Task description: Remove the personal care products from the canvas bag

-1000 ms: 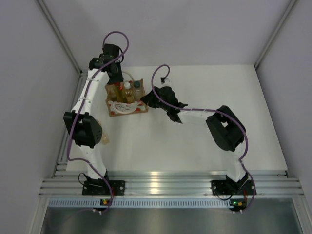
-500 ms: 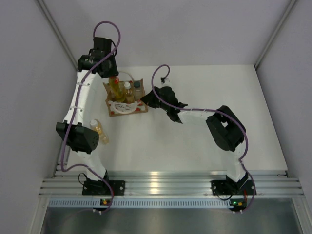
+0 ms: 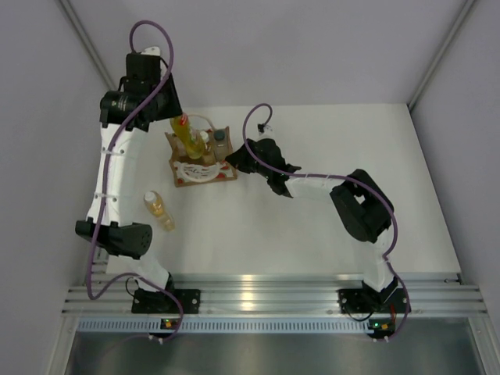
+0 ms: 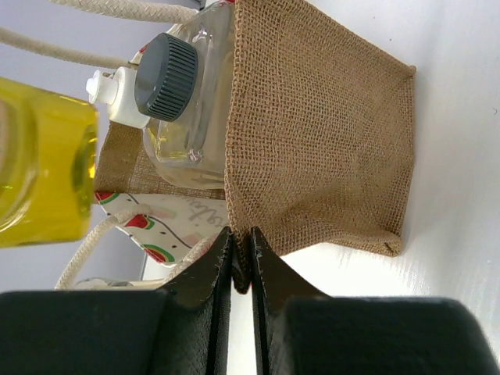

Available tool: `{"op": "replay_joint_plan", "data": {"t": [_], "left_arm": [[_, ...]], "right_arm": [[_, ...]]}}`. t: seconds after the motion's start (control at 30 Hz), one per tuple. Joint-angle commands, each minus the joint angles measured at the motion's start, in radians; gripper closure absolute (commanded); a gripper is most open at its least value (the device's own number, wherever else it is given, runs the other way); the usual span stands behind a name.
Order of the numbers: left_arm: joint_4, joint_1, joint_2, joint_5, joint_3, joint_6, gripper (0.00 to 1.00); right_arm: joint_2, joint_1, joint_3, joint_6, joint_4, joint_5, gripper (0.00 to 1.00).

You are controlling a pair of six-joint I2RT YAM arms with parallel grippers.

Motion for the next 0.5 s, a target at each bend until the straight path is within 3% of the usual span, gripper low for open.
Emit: {"op": "replay_joint_plan", "data": {"t": [0.0,0.47], "left_arm": [[0.080,-0.005,-0.111,0.041,0.075,-0.012,1.00],[0.072,-0.005,-0.266,0.215,0.026,-0.021,1.00]], "right_arm": [[0.003,-0.014,-0.036,-0.016,-0.130,0.003,1.00],[0.008,-0.016,-0.029,-0.018,-0.133,0.005,1.00]]}}
